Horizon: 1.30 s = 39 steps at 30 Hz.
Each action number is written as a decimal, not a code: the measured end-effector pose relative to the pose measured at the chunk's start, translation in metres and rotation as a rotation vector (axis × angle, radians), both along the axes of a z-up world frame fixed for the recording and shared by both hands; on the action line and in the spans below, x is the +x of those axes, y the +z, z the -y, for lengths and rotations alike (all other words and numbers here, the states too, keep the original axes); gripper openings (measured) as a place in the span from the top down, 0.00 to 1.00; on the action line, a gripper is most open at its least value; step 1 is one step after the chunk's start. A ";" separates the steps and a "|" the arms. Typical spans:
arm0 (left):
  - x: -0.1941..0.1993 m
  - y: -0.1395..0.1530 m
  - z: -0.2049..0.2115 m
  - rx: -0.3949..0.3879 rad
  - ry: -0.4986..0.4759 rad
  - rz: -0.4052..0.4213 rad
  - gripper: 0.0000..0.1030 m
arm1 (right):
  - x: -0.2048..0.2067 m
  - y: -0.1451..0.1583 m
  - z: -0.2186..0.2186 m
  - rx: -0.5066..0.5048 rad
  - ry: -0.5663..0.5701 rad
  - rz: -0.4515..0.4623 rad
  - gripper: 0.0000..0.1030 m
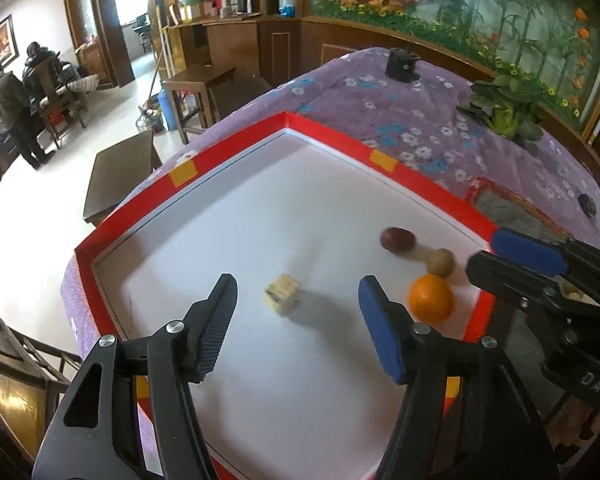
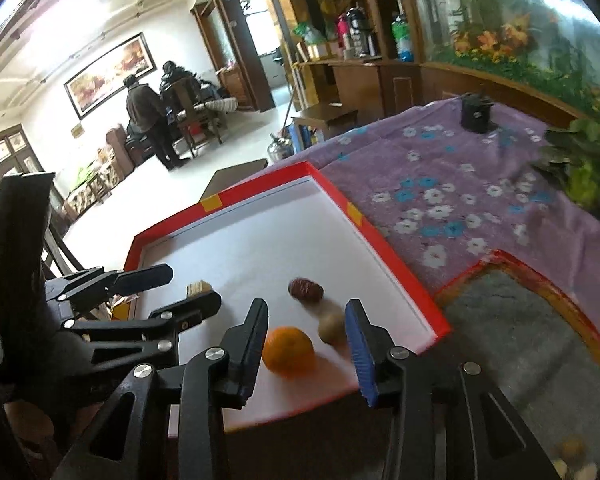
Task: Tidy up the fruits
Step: 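Move both tools back over the felt toward the remaining items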
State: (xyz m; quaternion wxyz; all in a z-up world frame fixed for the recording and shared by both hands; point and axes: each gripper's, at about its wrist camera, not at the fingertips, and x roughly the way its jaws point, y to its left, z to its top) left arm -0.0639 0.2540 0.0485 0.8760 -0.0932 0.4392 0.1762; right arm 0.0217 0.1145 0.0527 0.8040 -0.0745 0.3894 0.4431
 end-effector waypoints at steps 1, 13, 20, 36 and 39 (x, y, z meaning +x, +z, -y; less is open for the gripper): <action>-0.001 0.002 0.005 0.002 -0.010 0.005 0.38 | -0.003 0.002 0.007 0.003 -0.009 0.008 0.62; 0.003 0.012 0.078 -0.008 -0.163 0.022 0.38 | -0.026 0.003 0.099 0.006 -0.170 0.020 0.59; 0.008 0.008 0.117 -0.017 -0.237 0.010 0.38 | -0.036 -0.001 0.146 0.006 -0.254 0.012 0.58; 0.021 -0.007 0.185 -0.067 -0.409 -0.030 0.38 | -0.057 -0.022 0.235 -0.026 -0.403 -0.026 0.57; 0.026 -0.009 0.196 -0.073 -0.442 -0.031 0.38 | -0.058 -0.024 0.246 -0.015 -0.420 -0.037 0.57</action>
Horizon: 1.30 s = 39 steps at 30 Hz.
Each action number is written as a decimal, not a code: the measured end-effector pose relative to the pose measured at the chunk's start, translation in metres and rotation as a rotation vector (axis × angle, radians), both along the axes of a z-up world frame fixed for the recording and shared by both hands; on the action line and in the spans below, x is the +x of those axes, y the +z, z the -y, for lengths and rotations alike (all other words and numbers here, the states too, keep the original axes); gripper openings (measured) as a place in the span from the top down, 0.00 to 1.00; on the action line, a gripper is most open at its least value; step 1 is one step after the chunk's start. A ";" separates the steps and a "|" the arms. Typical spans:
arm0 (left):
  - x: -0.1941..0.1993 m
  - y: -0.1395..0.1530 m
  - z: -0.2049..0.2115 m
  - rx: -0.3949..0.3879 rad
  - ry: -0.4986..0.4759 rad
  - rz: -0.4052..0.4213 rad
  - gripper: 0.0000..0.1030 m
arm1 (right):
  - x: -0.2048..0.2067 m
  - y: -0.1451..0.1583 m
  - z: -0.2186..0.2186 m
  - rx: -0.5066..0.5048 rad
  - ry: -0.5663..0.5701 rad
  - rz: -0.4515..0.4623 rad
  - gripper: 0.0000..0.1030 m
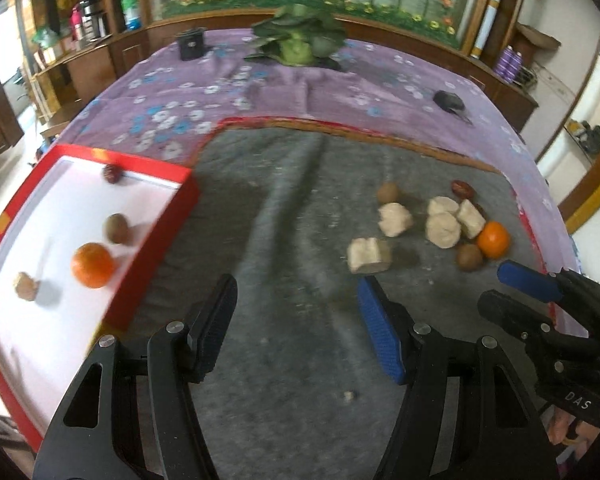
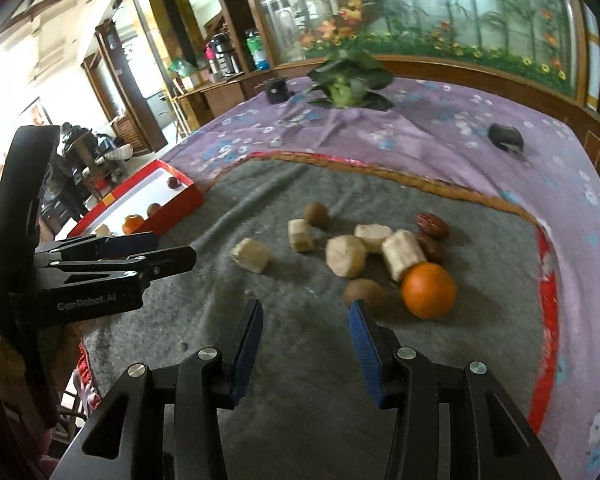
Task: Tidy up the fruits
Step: 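Move both tools back over the felt toward the remaining items, then grasp a beige block with the left tool while the right tool grasps a brown round fruit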
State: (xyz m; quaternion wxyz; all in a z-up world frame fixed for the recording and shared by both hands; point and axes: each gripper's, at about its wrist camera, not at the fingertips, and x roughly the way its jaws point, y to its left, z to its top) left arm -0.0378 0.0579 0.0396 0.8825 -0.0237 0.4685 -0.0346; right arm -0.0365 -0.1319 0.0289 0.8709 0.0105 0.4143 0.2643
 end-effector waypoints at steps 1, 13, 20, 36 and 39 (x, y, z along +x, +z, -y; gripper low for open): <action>0.002 -0.001 0.005 -0.001 -0.018 -0.002 0.38 | 0.000 -0.001 0.003 0.002 -0.004 -0.001 0.57; 0.024 -0.011 0.030 -0.022 -0.058 -0.037 0.38 | 0.004 -0.011 0.013 0.003 0.003 -0.023 0.57; 0.031 -0.017 0.032 -0.022 -0.054 -0.054 0.38 | 0.023 -0.021 0.010 -0.023 -0.023 -0.040 0.57; 0.035 -0.025 0.023 -0.072 -0.054 -0.060 0.71 | 0.027 -0.024 0.002 -0.115 -0.010 0.002 0.74; 0.030 -0.020 0.027 -0.046 -0.070 -0.042 0.75 | 0.024 -0.021 0.003 -0.105 -0.011 0.006 0.74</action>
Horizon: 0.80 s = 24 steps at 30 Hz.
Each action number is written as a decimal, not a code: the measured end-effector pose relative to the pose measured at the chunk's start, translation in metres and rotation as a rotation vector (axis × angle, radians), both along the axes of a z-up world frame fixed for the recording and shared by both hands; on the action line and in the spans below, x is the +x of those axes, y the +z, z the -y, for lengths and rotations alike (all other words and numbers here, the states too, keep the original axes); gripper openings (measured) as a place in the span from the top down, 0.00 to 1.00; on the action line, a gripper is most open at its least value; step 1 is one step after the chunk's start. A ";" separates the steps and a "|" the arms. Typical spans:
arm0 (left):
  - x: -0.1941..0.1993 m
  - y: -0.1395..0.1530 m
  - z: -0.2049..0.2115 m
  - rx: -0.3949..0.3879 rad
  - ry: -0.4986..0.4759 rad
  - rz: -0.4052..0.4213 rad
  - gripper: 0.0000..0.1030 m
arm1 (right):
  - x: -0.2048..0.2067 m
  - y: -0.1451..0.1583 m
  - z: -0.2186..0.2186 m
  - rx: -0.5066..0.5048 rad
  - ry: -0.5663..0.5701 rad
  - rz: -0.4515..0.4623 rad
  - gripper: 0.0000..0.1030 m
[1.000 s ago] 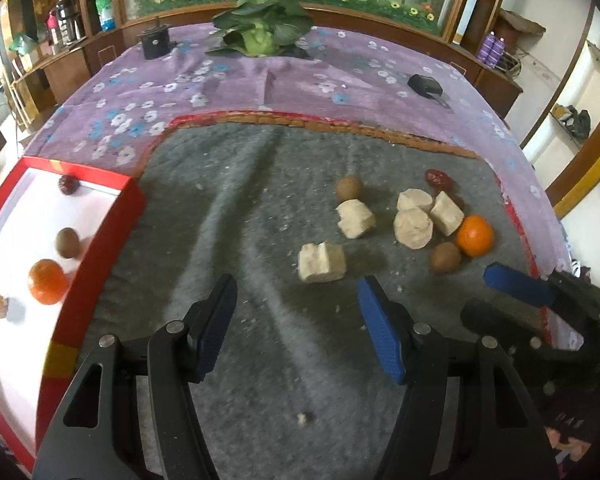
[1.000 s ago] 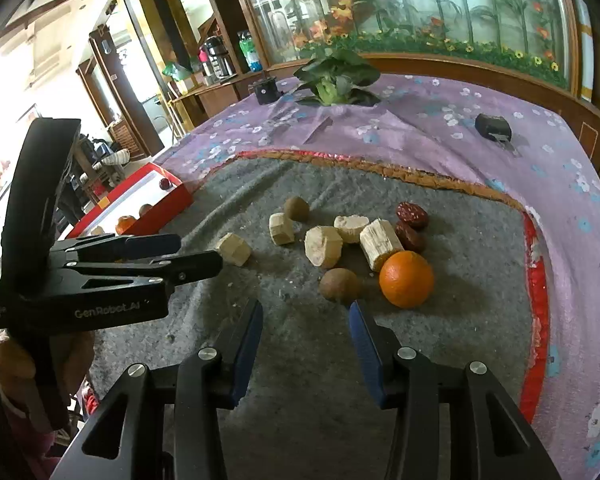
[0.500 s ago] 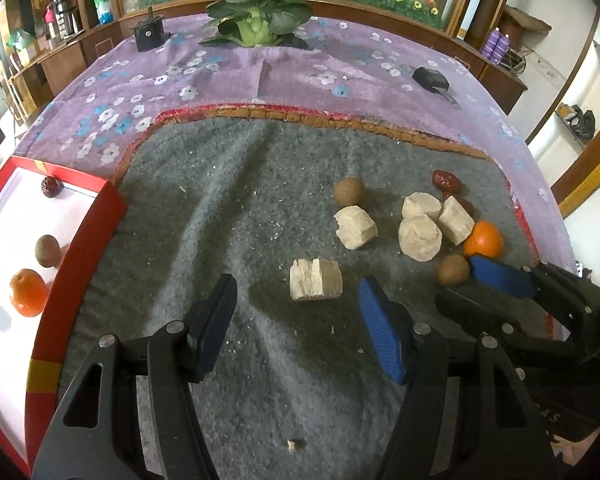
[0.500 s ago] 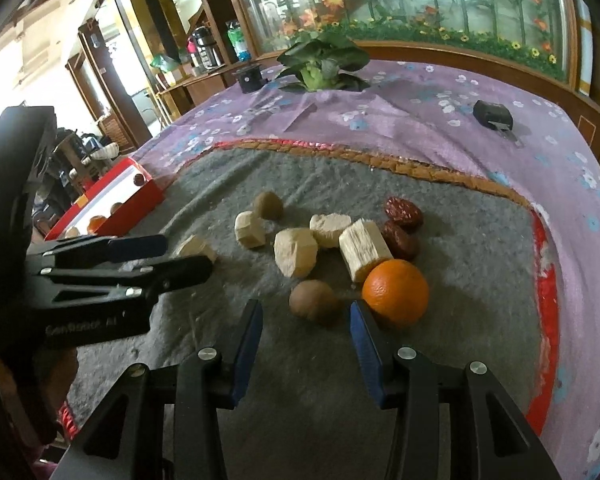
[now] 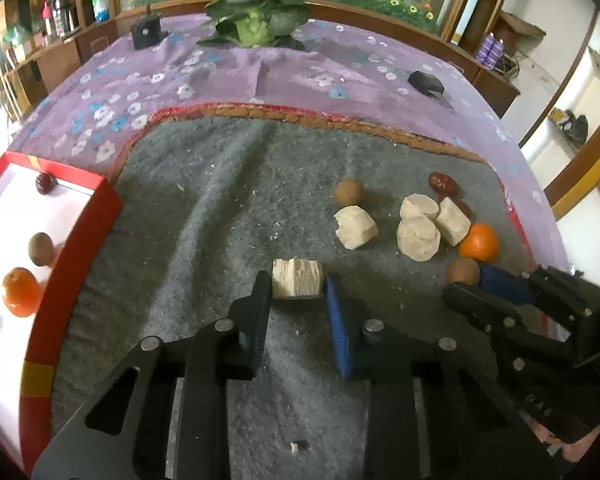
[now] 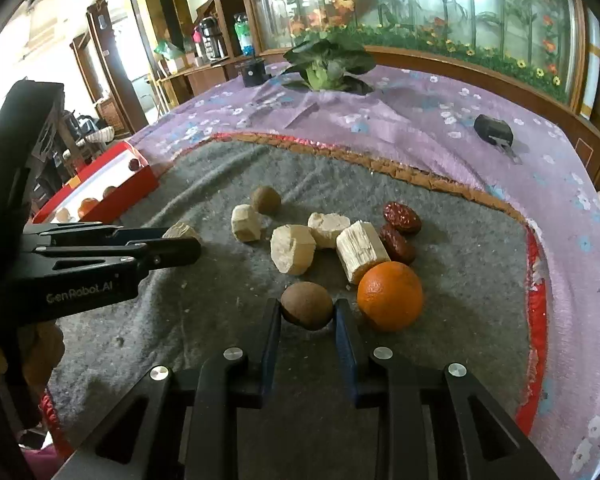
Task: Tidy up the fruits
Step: 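Grasp a beige block with the left tool while the right tool grasps a brown round fruit, then carry the beige block and the brown fruit over the tray with both tools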
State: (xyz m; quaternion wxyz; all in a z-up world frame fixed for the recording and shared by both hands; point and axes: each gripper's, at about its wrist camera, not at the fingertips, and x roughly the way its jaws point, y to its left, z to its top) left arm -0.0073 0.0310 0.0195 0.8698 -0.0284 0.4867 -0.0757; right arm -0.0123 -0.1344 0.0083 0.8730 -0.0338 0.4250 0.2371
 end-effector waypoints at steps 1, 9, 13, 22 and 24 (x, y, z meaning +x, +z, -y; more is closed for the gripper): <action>-0.002 0.001 0.000 0.001 -0.004 0.001 0.75 | -0.002 0.002 0.000 0.007 0.004 0.001 0.74; -0.015 0.014 -0.010 0.002 0.003 0.032 0.74 | -0.012 0.013 -0.011 0.029 0.027 0.011 0.74; -0.020 0.016 -0.018 -0.002 0.015 0.035 0.75 | -0.015 0.016 -0.022 0.026 0.048 0.015 0.74; -0.032 0.027 -0.042 0.010 0.065 0.061 0.74 | -0.019 0.022 -0.049 0.021 0.107 0.021 0.75; -0.034 0.029 -0.047 0.019 0.080 0.065 0.74 | -0.019 0.024 -0.056 0.024 0.119 0.023 0.75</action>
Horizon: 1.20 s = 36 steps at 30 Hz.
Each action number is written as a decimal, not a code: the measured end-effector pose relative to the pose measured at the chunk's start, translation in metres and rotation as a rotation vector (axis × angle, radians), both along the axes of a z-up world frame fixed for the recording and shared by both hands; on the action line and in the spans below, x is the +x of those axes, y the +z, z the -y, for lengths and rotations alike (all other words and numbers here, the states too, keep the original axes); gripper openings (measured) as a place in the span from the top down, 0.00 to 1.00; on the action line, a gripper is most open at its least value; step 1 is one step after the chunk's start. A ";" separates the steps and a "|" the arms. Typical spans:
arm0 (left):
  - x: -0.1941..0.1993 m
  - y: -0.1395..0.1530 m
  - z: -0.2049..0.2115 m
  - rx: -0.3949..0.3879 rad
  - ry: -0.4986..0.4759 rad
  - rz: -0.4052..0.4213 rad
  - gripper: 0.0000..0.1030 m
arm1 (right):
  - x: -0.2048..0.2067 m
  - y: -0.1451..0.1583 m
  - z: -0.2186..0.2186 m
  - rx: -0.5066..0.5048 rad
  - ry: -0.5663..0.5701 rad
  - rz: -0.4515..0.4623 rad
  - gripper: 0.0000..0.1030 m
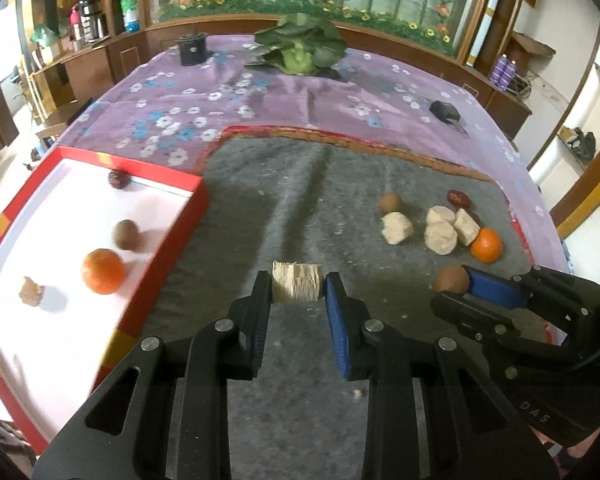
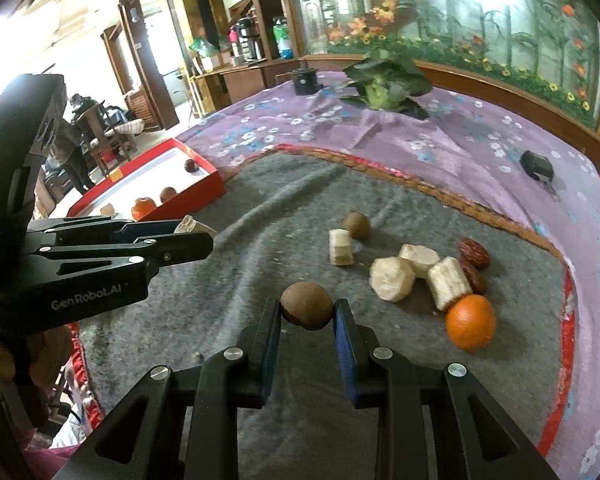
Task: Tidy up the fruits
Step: 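Carry the beige block and the brown fruit over the tray with both tools, then open both tools to drop the block and the brown fruit into the tray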
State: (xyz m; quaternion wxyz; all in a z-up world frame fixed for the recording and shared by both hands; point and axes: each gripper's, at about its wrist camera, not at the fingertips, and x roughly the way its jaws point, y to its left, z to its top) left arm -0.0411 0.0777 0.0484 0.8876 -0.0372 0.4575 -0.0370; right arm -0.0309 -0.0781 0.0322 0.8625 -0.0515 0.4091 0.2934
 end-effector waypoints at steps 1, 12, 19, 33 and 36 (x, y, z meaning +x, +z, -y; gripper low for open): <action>-0.001 0.001 -0.003 0.002 0.008 0.002 0.74 | 0.000 0.001 -0.004 0.001 0.006 0.001 0.75; -0.007 0.009 -0.040 0.015 0.089 0.016 0.74 | 0.003 0.007 -0.045 0.000 0.083 0.006 0.75; -0.009 0.013 -0.070 0.024 0.154 0.018 0.74 | 0.008 0.014 -0.076 0.012 0.140 0.012 0.75; -0.008 0.001 -0.153 0.020 0.330 -0.036 0.74 | 0.046 0.026 -0.166 0.021 0.266 0.018 0.75; -0.004 -0.006 -0.156 0.028 0.327 -0.057 0.74 | 0.059 0.018 -0.187 -0.003 0.283 0.005 0.75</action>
